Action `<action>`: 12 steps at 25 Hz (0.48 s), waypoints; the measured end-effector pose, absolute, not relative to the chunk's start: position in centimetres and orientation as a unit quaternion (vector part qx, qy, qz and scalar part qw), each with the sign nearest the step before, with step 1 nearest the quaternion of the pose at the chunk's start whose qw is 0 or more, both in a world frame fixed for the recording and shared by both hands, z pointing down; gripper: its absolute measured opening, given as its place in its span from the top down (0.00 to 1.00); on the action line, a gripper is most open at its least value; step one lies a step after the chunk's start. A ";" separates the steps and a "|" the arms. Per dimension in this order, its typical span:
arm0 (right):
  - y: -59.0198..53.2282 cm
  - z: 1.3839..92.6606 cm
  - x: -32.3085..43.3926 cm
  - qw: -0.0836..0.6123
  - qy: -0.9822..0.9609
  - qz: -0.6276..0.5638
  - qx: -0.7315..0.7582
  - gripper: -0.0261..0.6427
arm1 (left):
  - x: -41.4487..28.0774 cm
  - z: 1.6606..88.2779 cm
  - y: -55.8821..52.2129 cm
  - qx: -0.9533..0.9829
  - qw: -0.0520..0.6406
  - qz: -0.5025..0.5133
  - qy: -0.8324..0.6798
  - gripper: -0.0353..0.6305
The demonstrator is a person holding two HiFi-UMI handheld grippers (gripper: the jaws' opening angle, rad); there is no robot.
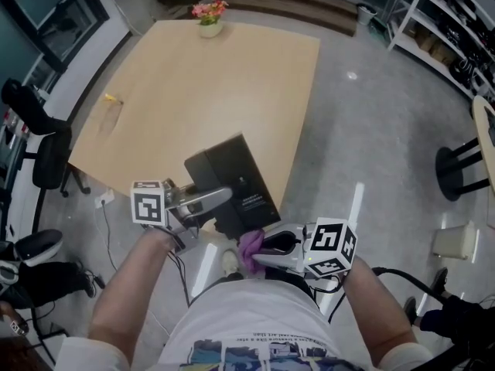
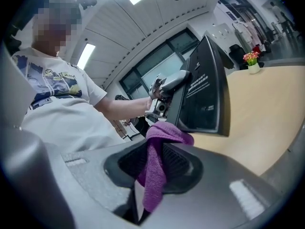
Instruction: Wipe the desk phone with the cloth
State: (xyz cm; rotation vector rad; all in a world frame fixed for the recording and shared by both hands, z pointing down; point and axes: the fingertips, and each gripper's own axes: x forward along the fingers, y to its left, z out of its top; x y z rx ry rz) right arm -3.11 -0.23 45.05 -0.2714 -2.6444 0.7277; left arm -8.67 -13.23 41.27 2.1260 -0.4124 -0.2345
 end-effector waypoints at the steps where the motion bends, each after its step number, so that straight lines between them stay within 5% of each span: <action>1: -0.3 45.2 -2.9 0.193 -0.941 0.261 -0.093 0.83 | -8.7 41.3 -13.0 0.865 0.465 -0.094 -0.164 0.68; 12: -3.2 45.3 1.9 0.215 -0.943 0.251 -0.028 0.83 | -9.9 42.4 -11.1 0.868 0.466 -0.070 -0.158 0.68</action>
